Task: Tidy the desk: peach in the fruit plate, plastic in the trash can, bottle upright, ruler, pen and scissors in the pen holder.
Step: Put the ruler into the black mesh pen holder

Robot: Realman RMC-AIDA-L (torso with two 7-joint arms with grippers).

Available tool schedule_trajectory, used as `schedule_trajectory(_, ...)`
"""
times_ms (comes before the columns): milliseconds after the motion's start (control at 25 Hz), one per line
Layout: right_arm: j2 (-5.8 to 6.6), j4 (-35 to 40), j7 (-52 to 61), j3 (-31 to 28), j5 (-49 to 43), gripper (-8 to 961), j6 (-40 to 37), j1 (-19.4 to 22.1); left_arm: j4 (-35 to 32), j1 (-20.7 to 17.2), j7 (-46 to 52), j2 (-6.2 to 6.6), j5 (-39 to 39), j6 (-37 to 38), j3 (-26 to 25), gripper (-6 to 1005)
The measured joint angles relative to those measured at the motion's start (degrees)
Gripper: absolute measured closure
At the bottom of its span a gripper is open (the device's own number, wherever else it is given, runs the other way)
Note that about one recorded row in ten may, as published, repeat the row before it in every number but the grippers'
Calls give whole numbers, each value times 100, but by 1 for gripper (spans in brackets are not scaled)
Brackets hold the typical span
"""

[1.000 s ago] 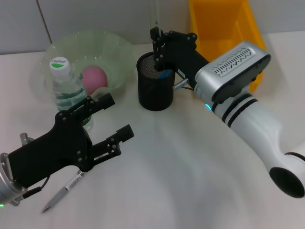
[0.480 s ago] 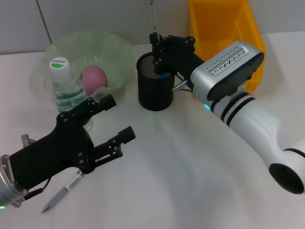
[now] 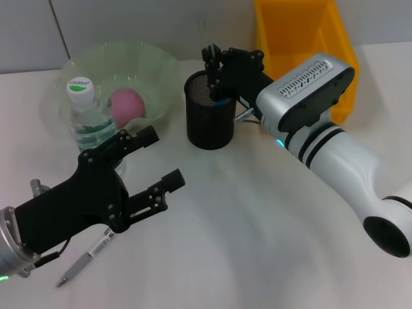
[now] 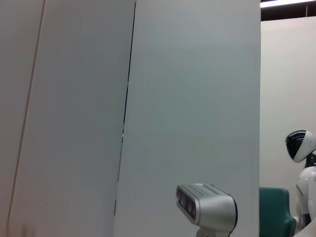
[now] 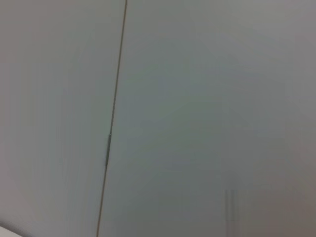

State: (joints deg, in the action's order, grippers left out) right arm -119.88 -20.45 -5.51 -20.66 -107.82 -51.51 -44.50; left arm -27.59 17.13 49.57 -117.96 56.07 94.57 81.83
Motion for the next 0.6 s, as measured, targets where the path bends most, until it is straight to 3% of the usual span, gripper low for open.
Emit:
schedule_trajectory(360,0,-36,6,19,-3,834,-113,150,0,23,-56,1,0,-18,-2,210)
schedule_trajectory(600,19,-295,10,20,-10,528,-1133,724,-7,36,-56,34,0,-20,-6,210)
